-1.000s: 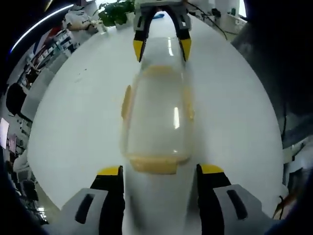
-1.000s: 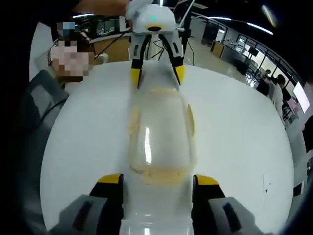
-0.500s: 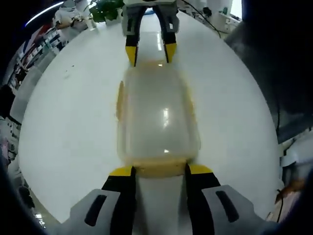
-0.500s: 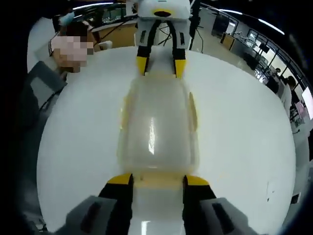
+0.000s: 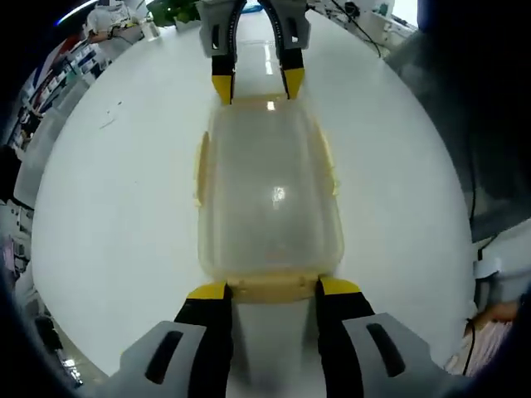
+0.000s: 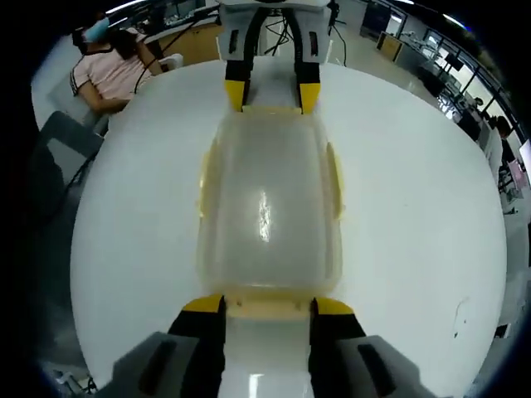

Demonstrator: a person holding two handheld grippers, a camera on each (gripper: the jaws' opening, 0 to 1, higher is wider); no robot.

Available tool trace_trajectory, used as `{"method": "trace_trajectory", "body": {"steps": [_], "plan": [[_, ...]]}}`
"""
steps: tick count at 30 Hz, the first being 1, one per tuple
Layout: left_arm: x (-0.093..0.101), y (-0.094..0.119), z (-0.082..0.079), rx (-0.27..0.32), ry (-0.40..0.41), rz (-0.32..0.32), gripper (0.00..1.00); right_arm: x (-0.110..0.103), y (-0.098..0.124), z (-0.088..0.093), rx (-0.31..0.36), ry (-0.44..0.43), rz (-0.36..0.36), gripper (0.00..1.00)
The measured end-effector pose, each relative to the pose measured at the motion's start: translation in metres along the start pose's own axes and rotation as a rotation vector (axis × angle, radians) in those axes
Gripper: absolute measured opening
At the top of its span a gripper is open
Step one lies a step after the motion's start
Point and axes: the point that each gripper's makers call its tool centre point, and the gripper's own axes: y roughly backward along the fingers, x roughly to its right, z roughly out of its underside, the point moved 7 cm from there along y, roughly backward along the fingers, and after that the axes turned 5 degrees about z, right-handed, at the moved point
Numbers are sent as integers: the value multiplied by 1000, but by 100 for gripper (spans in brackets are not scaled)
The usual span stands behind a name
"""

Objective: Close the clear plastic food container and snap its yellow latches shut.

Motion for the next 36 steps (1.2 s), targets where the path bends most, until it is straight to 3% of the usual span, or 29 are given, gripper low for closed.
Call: {"method": "trace_trajectory", "body": {"steps": [6, 13, 18, 22, 28, 36], "plan": [[2, -1, 1, 3, 41, -13, 36, -1, 1, -2, -31, 13, 0, 37], [0, -1, 4, 1, 24, -8, 35, -1, 2, -2, -42, 13, 1, 36], [-1, 0, -1, -24, 52, -26, 35, 3, 8, 2, -16, -9, -6, 36], [-2, 21, -14, 24, 86, -43, 35, 4, 29, 5, -9, 7, 27, 36], [2, 51, -31, -6, 43, -69, 35, 3, 62, 1, 35, -16, 37, 36], [5, 75, -48, -18, 26, -96, 35, 1, 82, 4, 48, -16, 68, 36]]}}
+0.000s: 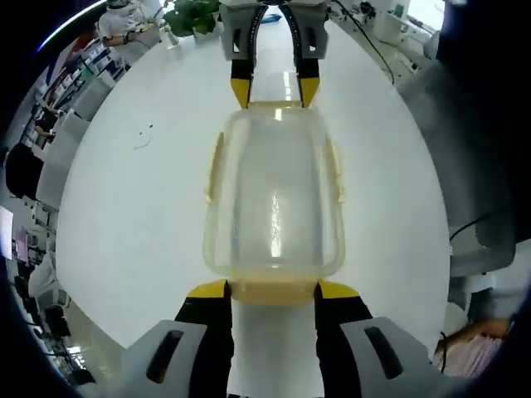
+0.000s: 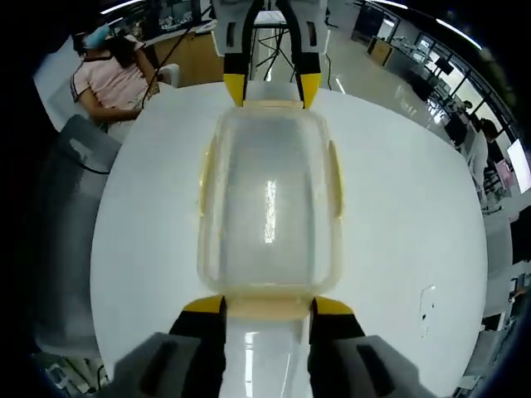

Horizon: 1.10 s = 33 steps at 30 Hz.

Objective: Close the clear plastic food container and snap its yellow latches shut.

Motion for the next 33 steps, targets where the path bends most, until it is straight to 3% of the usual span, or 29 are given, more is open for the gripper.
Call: {"method": "trace_trajectory", "body": {"steps": [15, 33], "plan": [[2, 1, -7, 2, 3, -24, 35, 1, 6, 6, 20, 2, -9, 36], [7, -17, -36, 37, 1, -4, 35, -5, 16, 38, -22, -6, 2, 36]]}}
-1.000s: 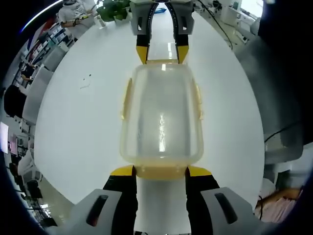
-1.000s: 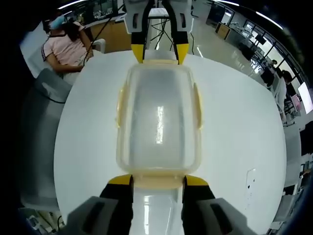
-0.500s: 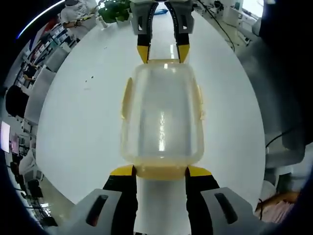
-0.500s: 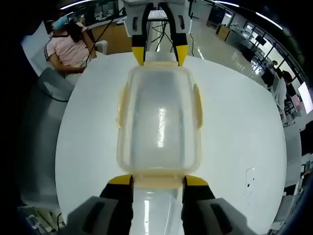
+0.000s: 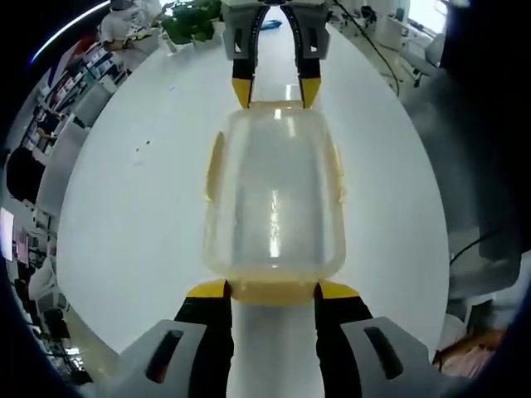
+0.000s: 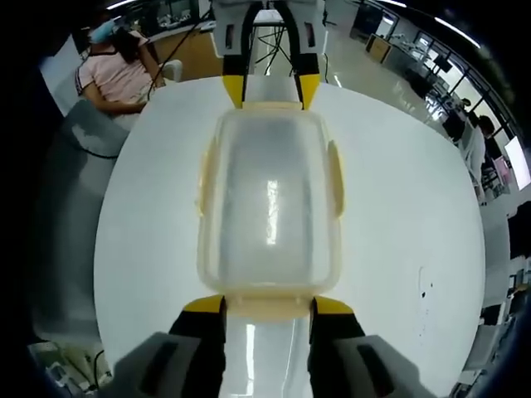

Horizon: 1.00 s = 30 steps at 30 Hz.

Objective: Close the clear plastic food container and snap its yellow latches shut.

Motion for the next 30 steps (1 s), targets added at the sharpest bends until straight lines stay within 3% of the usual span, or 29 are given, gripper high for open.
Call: {"method": "trace_trajectory", "body": {"steps": [20, 30], "plan": [[5, -12, -39, 8, -16, -4, 35, -5, 20, 37, 1, -27, 3, 36], [-3, -18, -61, 5, -38, -2, 35, -4, 27, 58, -1, -54, 11, 36]]}}
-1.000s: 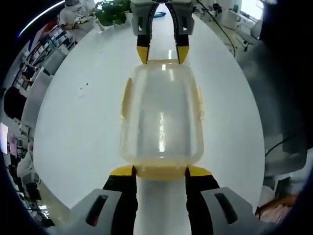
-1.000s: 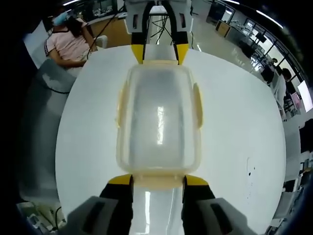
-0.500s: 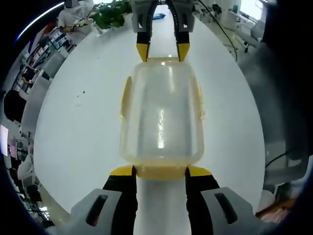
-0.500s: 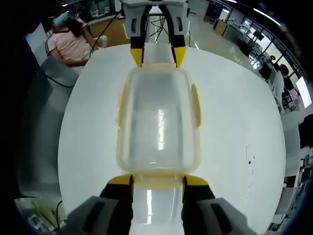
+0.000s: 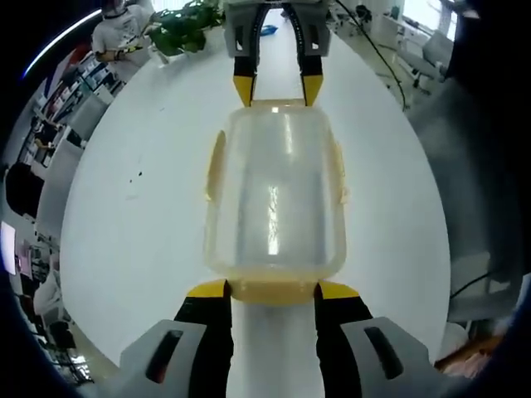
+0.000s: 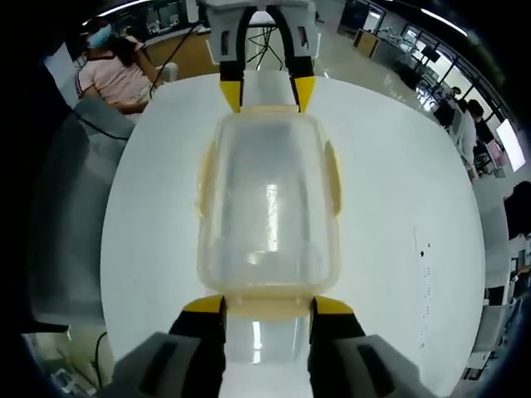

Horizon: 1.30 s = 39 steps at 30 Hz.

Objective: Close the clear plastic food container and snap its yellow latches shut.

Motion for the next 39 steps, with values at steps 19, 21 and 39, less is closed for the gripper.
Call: {"method": "trace_trajectory", "body": {"steps": [19, 21, 39], "plan": [[-2, -22, -31, 8, -12, 19, 35, -1, 4, 39, 9, -39, -11, 36], [-2, -23, -35, 16, -13, 18, 35, -2, 5, 42, 2, -34, -5, 36], [0, -36, -63, 46, -5, 21, 35, -4, 15, 72, -18, -46, 1, 36]]}}
